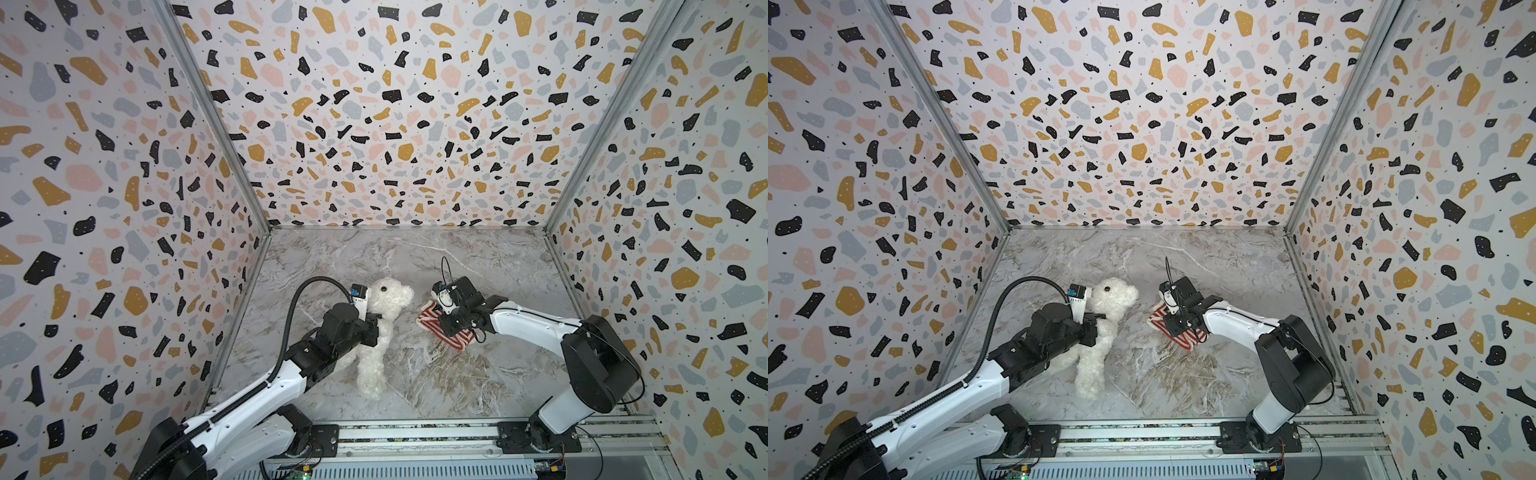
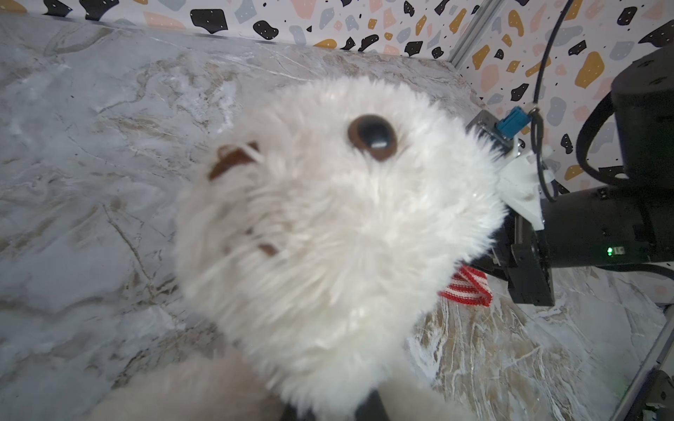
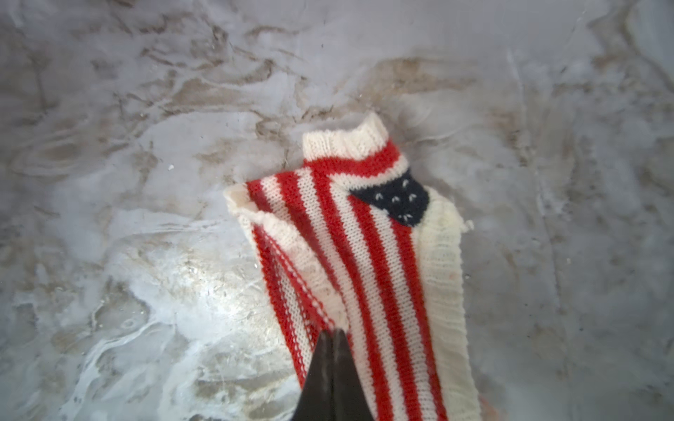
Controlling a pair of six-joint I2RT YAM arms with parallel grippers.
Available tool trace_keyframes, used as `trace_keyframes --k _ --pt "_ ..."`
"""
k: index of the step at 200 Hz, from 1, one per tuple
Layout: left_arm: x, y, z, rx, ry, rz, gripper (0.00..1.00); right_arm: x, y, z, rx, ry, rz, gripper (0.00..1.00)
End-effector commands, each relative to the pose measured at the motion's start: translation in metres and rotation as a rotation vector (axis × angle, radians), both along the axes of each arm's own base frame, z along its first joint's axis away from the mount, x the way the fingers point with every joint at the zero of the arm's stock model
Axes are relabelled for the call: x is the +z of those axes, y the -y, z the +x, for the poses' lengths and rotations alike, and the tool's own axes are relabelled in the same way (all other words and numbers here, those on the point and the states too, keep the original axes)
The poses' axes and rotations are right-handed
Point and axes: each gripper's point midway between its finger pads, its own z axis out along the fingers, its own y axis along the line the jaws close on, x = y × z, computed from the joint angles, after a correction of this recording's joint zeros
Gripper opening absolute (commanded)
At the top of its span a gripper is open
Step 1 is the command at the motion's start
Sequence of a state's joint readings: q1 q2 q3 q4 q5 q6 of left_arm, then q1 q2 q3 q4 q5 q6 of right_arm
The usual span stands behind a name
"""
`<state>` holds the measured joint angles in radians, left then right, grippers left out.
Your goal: Dress the teddy bear
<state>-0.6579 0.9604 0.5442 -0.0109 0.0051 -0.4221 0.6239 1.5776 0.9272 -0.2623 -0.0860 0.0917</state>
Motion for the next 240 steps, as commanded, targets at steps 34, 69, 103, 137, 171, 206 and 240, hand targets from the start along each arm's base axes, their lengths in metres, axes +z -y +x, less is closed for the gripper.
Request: trace_keyframes --k 34,69,103,137,171,206,240 --pt "0.011 0.039 -0.021 -0.179 0.048 -0.073 0.00 0.029 -0.001 0.002 0.001 0.050 0.091 0.00" --pt "-0.001 0.062 -0.056 -0.288 0.051 -0.045 0.00 0.037 -0.001 0.004 0.012 0.059 0.126 0.00" --pt "-0.007 0.088 -0.091 -0.437 0.075 -0.026 0.00 0.050 -0.005 0.003 0.051 0.089 0.148 0.00" --pt "-0.014 0.102 -0.109 -0.531 0.111 -0.014 0.00 0.060 -0.008 -0.001 0.096 0.115 0.175 0.00" --pt "-0.014 0.114 -0.119 -0.595 0.157 0.002 0.00 0.075 -0.015 -0.009 0.151 0.159 0.197 0.00" --pt "-0.016 0.124 -0.116 -0.616 0.170 0.048 0.00 0.084 -0.022 -0.020 0.205 0.181 0.217 0.00" --pt "-0.029 0.118 -0.101 -0.544 0.159 0.128 0.00 0.087 -0.028 -0.029 0.239 0.195 0.225 0.00"
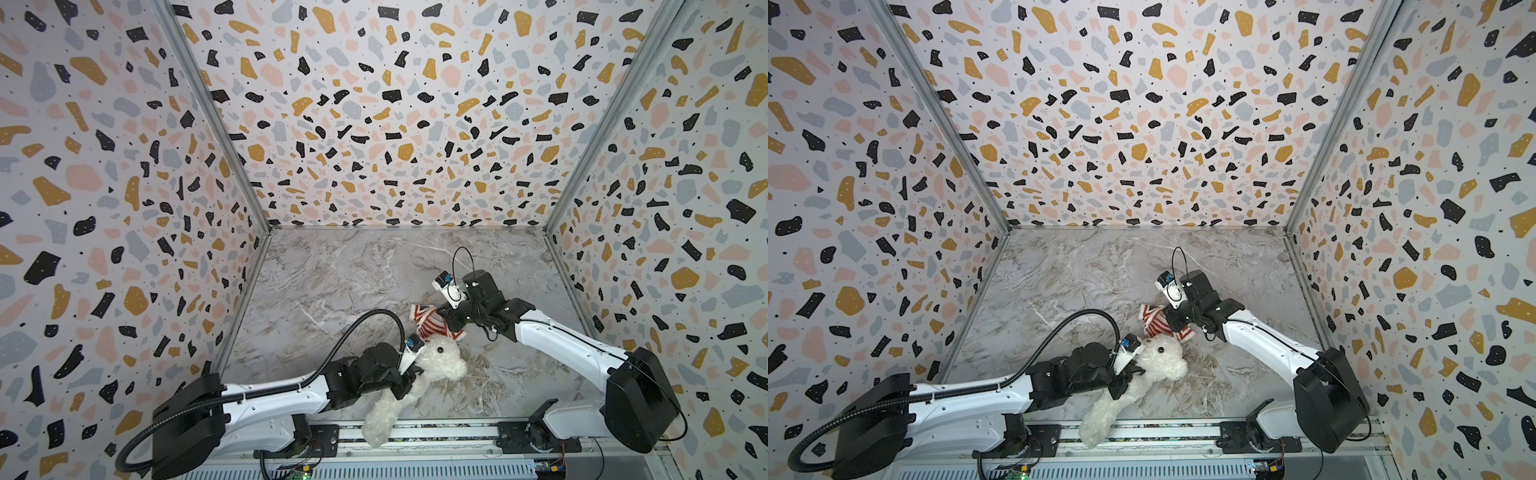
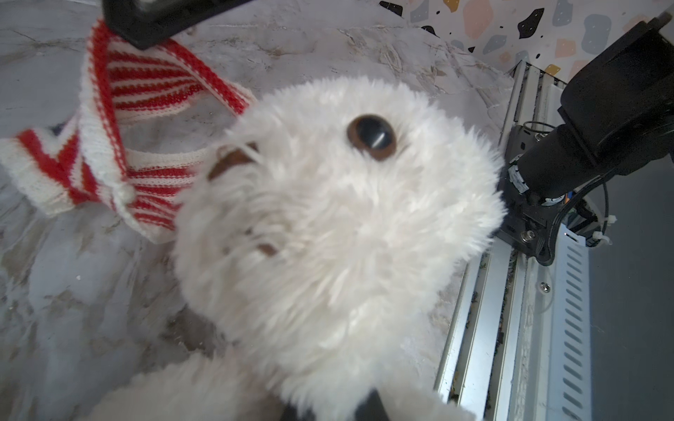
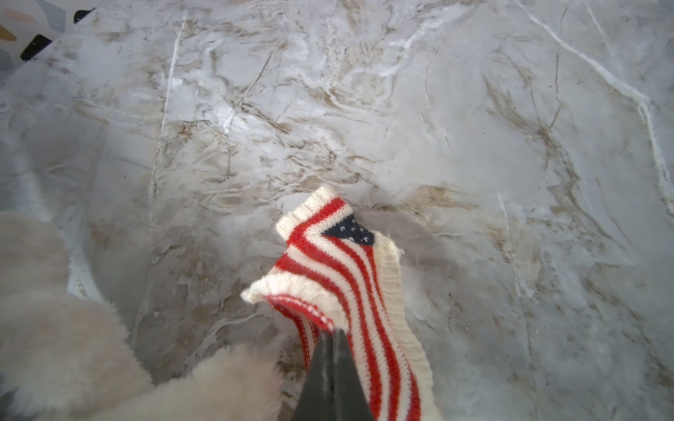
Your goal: Dress the teddy bear
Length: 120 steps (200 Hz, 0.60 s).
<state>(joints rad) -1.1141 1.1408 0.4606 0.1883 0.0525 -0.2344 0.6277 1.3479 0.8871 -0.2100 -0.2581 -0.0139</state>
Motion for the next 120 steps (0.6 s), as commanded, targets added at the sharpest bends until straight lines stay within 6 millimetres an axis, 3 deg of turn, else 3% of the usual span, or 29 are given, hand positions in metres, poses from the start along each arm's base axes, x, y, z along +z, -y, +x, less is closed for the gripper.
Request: trace_keyframes --k 1,88,120 --pt "0.024 0.008 0.017 0.046 0.088 -0.032 0.00 0.008 -0.005 -0.010 0.046 0.029 0.014 0.00" --pt "0.017 -0.024 0.057 0.295 0.202 0.105 0.00 0.016 -0.019 -0.038 0.125 0.057 0.013 0.00" --pt "0.016 -0.033 0.064 0.356 0.215 0.117 0.00 0.015 -0.021 -0.044 0.136 0.057 -0.001 0.00"
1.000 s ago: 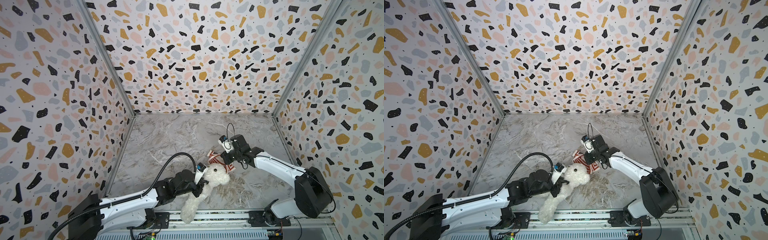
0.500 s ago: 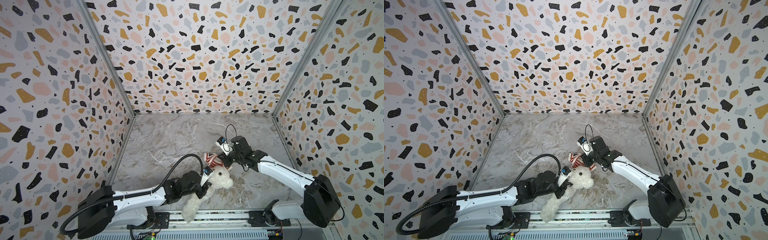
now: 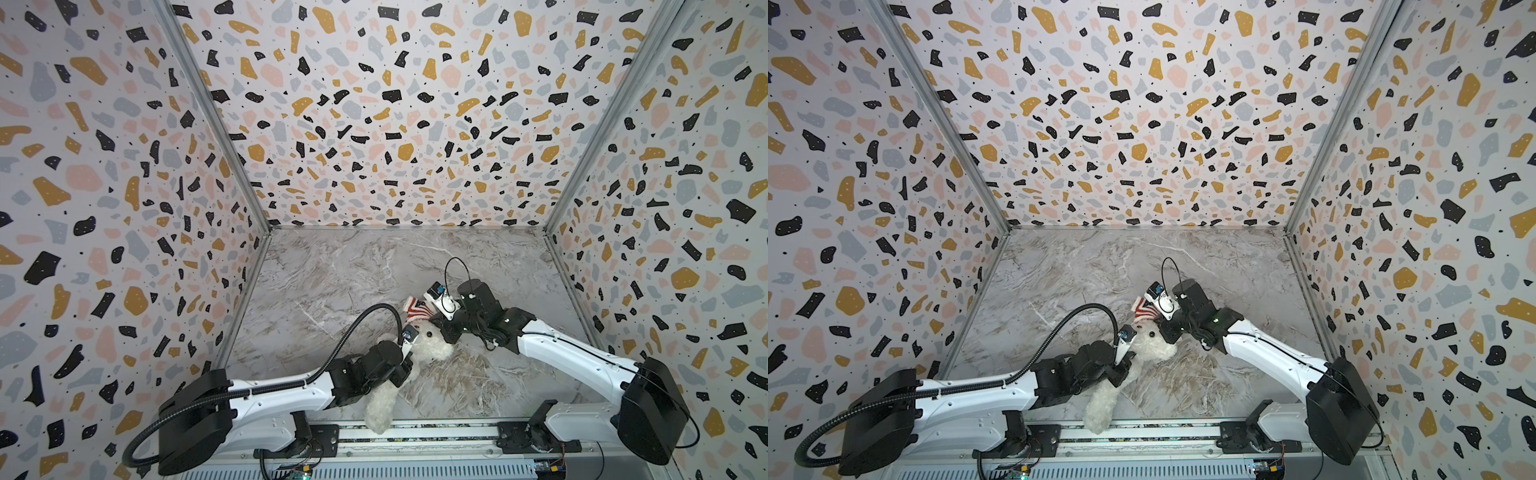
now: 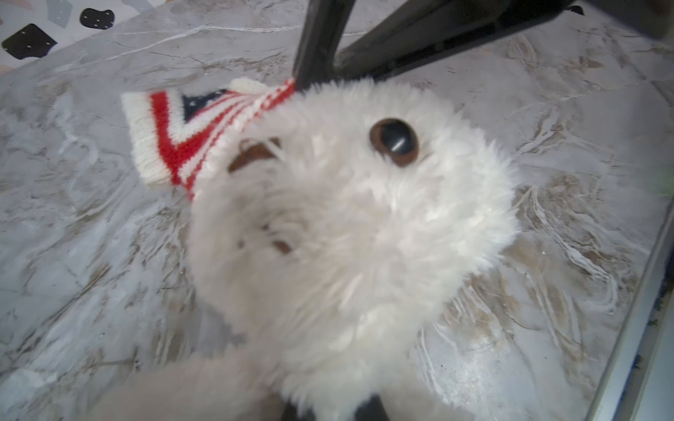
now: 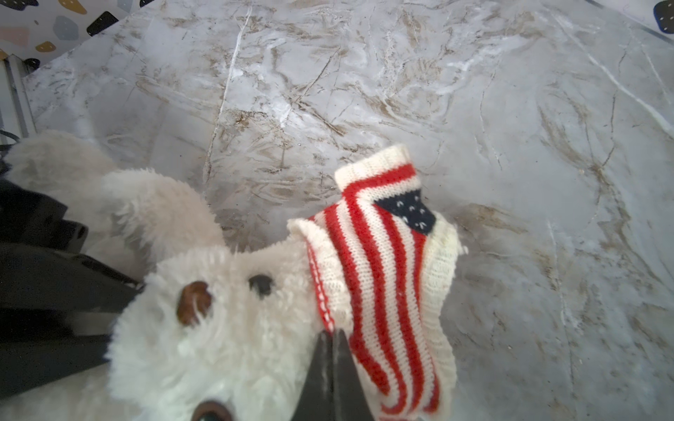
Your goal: Dress the teddy bear
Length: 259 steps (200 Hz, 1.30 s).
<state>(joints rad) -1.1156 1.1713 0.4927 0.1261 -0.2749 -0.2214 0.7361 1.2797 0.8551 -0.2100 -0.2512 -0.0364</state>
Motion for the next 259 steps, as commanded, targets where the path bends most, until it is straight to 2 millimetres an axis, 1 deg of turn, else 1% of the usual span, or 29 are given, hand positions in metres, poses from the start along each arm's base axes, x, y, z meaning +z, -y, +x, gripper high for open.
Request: trace_keyframes --k 1,59,106,130,155,169,200,235,250,253,259 --pt "0.021 -0.004 0.017 0.093 0.074 -0.026 0.00 0.004 0.001 -0.009 0.018 0.012 -0.013 0.00" --pt "0.028 -0.015 0.020 0.144 0.101 -0.071 0.00 0.012 0.003 -0.010 0.003 0.038 -0.023 0.00" --pt "0.030 -0.022 0.023 0.192 0.101 -0.091 0.00 0.007 0.000 -0.016 0.017 0.034 -0.042 0.00" --pt "0.025 -0.024 0.026 0.213 0.085 -0.085 0.00 0.009 -0.002 -0.018 0.024 0.038 -0.038 0.00" --pt "0.016 -0.025 0.029 0.235 0.073 -0.045 0.00 0.023 -0.007 -0.024 0.048 0.053 0.023 0.00" --pt "0.012 -0.025 0.029 0.238 0.069 -0.042 0.00 0.029 -0.013 -0.029 0.077 0.046 0.062 0.00" --pt "0.009 -0.023 0.030 0.239 0.071 -0.050 0.00 0.028 -0.020 -0.033 0.102 0.008 0.059 0.00" --pt "0.005 -0.022 0.030 0.235 0.075 -0.059 0.00 0.032 -0.029 -0.040 0.124 -0.009 0.098 0.00" --pt "0.002 -0.022 0.029 0.229 0.068 -0.058 0.00 0.032 -0.030 -0.040 0.121 -0.011 0.106 0.00" --pt "0.006 -0.019 0.030 0.229 0.075 -0.084 0.00 0.032 -0.030 -0.039 0.120 -0.011 0.106 0.00" --pt "0.006 -0.018 0.030 0.227 0.077 -0.091 0.00 0.031 -0.030 -0.038 0.114 -0.013 0.105 0.00"
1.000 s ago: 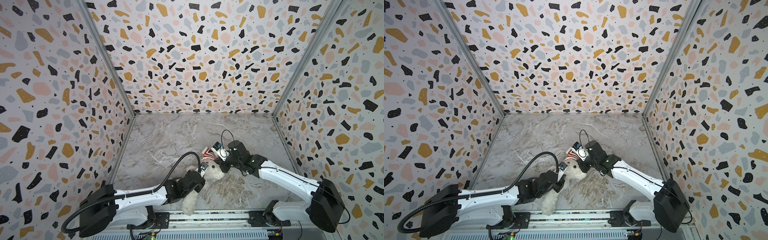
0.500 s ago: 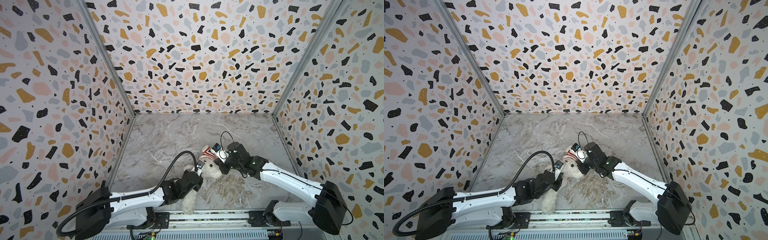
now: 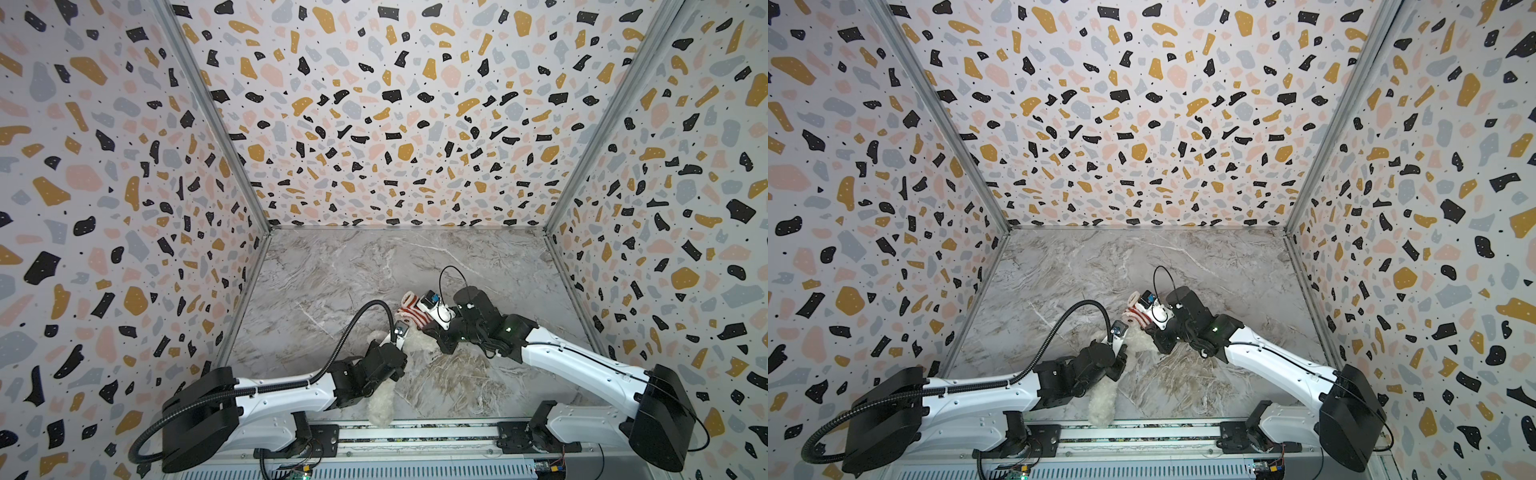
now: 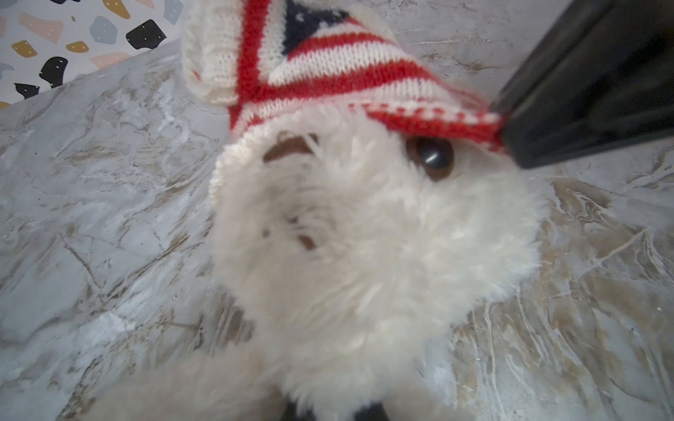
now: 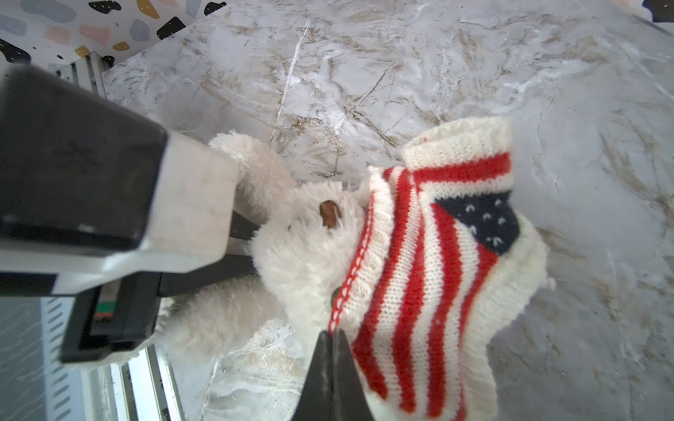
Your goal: Dress the teddy bear
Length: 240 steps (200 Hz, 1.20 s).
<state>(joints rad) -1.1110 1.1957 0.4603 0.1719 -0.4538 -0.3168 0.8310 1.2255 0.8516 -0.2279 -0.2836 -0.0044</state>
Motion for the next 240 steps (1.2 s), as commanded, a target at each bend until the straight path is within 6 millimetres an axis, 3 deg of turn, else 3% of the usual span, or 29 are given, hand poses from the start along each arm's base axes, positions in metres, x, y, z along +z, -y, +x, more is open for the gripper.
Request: trace_keyframes --k 1,83,133,178,240 --pt "0.012 0.005 0.007 0.024 0.042 -0.085 0.00 0.015 -0.010 -0.002 0.014 -0.002 0.054 0.00" --pt "0.013 0.001 0.010 0.056 0.049 -0.119 0.00 0.009 -0.018 0.005 0.014 -0.022 0.044 0.00" --pt "0.011 -0.009 0.012 0.096 0.059 -0.124 0.00 0.006 -0.010 0.013 -0.041 -0.004 0.003 0.00" --pt "0.039 -0.016 0.005 0.068 0.149 -0.289 0.00 0.017 -0.036 -0.018 0.107 0.004 0.034 0.00" --pt "0.087 -0.031 0.009 0.100 0.309 -0.374 0.00 0.045 -0.055 -0.037 0.186 0.019 0.106 0.00"
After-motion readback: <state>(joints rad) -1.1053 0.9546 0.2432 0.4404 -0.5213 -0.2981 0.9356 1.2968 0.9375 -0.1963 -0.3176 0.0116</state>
